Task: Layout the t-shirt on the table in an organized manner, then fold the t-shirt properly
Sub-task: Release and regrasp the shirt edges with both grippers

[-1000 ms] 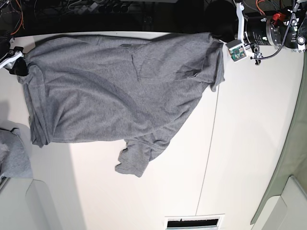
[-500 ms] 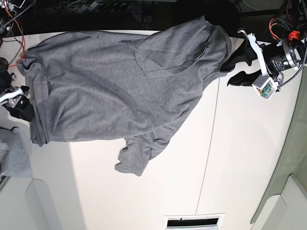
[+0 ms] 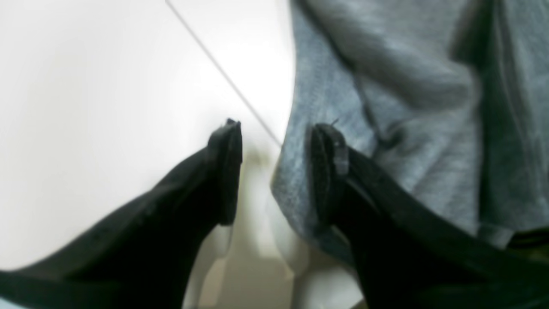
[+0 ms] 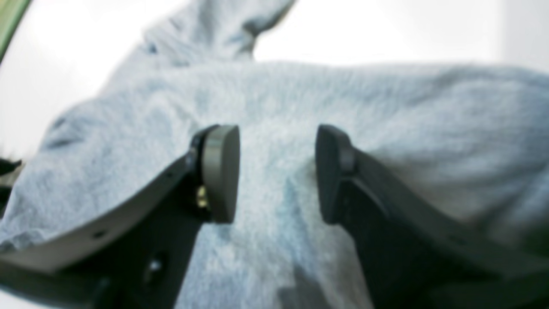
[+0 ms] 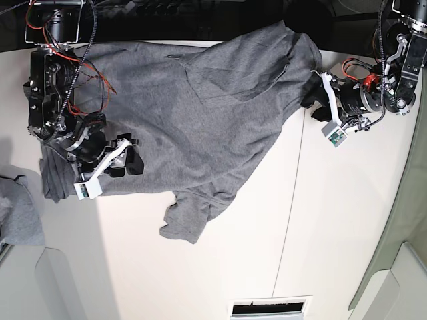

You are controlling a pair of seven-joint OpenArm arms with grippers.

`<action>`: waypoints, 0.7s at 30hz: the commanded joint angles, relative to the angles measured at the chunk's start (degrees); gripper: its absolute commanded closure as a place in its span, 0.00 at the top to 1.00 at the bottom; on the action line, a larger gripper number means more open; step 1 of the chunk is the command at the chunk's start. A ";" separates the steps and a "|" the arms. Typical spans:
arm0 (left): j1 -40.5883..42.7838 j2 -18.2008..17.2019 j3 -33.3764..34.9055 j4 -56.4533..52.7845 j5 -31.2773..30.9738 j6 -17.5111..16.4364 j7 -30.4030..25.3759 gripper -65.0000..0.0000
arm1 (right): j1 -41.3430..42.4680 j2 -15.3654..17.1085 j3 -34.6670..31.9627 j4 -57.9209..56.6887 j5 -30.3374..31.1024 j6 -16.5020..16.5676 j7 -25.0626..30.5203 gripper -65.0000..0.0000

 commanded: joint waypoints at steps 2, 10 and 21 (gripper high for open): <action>-0.26 -0.81 -0.26 0.72 -0.94 -0.90 -0.94 0.44 | 1.27 0.42 -0.90 -1.57 0.76 0.35 1.22 0.44; -0.26 -0.11 -0.26 0.76 -6.54 -4.58 -0.33 0.44 | 1.09 0.48 -0.61 -2.69 -0.09 0.37 1.25 0.44; -0.28 2.36 3.06 0.76 -0.24 -4.58 -0.33 0.07 | 0.79 0.46 -0.63 -3.23 -1.60 0.33 1.22 0.44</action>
